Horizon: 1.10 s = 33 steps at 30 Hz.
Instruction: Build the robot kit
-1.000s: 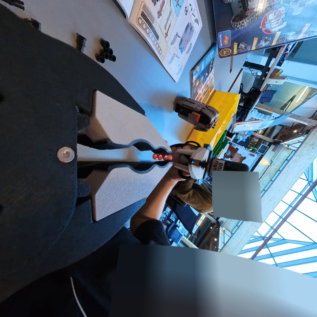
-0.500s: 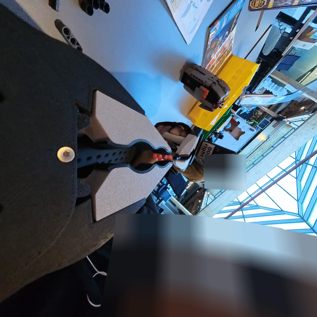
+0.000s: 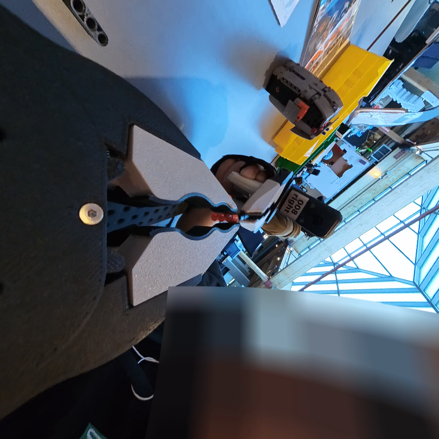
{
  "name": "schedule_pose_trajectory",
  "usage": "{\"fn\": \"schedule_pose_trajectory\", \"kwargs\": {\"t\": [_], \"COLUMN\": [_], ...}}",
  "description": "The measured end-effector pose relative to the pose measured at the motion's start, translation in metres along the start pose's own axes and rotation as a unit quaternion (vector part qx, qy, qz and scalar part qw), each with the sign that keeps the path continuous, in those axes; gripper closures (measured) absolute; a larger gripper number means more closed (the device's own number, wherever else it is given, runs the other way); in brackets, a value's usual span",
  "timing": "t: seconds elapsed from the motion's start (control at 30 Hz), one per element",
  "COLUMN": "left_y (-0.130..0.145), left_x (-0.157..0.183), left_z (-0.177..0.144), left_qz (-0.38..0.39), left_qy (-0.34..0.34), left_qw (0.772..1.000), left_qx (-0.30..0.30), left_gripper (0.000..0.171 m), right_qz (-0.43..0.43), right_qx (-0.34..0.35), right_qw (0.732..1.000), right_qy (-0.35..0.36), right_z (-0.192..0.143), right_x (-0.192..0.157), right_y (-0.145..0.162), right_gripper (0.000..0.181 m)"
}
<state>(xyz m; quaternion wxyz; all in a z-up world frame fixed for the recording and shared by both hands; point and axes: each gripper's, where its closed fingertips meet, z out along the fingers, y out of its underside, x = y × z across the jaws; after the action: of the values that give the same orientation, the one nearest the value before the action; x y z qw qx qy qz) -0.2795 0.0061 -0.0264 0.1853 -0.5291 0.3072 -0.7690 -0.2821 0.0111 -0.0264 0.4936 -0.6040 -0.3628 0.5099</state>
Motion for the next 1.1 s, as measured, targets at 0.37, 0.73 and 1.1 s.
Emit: {"fn": "schedule_pose_trajectory", "kwargs": {"t": [0.37, 0.73, 1.1], "left_y": [0.005, 0.030, 0.039], "left_x": [-0.011, -0.034, -0.040], "left_z": [-0.003, -0.015, -0.024], "left_qz": [-0.033, -0.100, -0.133], "left_qy": [-0.009, -0.042, -0.052], "left_qw": [0.999, 0.993, 0.988], "left_qx": [-0.002, -0.041, -0.055], "left_gripper": [0.168, 0.168, 0.168], "right_qz": [-0.060, -0.101, -0.089], "right_qx": [-0.048, -0.114, -0.105], "right_qw": [0.996, 0.986, 0.989], "right_qy": [0.041, 0.064, 0.051], "right_z": [0.001, 0.004, 0.012], "right_x": [0.006, 0.013, 0.014], "right_y": [0.012, 0.047, 0.061], "right_gripper": [0.179, 0.180, 0.180]}}
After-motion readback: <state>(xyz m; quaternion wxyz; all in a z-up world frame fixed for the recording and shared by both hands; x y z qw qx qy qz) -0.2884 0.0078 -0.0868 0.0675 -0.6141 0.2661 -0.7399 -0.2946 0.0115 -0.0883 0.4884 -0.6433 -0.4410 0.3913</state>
